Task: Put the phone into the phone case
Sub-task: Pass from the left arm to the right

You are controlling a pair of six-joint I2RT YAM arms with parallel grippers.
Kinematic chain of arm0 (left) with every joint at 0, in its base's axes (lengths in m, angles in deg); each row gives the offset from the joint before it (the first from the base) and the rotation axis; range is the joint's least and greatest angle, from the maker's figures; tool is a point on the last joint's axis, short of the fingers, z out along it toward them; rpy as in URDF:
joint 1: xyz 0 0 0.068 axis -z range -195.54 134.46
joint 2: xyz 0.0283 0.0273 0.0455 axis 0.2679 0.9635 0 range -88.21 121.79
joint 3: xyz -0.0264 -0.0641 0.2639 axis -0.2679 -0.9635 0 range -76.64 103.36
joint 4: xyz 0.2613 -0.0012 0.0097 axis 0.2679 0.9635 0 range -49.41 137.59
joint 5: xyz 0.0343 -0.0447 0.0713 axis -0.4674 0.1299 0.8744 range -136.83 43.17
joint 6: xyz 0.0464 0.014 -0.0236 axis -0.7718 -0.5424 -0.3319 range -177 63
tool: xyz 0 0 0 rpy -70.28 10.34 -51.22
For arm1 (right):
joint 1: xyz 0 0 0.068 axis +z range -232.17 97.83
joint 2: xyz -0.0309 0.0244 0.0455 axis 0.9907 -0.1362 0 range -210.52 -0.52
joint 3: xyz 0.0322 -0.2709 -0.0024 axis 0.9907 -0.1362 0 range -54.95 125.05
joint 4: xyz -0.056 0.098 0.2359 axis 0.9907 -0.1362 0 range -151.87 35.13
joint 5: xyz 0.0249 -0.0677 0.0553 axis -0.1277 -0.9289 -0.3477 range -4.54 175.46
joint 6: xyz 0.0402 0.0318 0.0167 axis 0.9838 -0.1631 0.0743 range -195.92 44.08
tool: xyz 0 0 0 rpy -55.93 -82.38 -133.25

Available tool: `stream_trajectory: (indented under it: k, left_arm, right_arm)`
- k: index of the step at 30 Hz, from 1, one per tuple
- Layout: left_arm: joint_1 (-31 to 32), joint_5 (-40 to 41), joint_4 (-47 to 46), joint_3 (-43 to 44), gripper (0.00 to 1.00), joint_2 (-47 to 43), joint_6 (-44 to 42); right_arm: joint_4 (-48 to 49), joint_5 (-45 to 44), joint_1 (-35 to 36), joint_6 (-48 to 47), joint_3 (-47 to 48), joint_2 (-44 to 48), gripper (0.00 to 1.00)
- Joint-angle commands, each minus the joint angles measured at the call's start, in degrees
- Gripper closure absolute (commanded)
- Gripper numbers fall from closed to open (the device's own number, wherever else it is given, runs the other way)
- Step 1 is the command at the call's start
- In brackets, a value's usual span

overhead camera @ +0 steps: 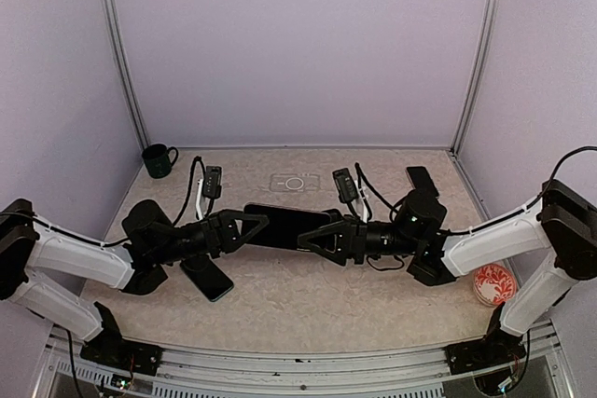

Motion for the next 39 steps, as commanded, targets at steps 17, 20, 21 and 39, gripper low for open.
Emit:
stream_trajectory:
  k: [17, 20, 21, 39]
  left_arm:
    - [0.22, 1.49, -5.41, 0.61, 1.00, 3.12, 1.01]
    - [0.13, 1.70, -5.32, 0.56, 1.00, 3.25, 1.10]
    - [0.15, 1.80, -5.29, 0.49, 1.00, 3.24, 1.10]
    - [-0.09, 2.50, -4.67, -0.41, 0.94, 2.01, 1.48]
  right_arm:
    - [-1.02, 0.22, -0.40, -3.11, 2.71, -1.32, 0.54]
    - [-1.63, 0.53, -0.40, -3.93, 2.96, -1.57, 0.68]
    - [-1.90, 0.53, -0.40, -4.15, 3.03, -1.60, 0.72]
    - [-4.52, -0.82, -0.71, -5.25, 2.80, 0.88, 1.00]
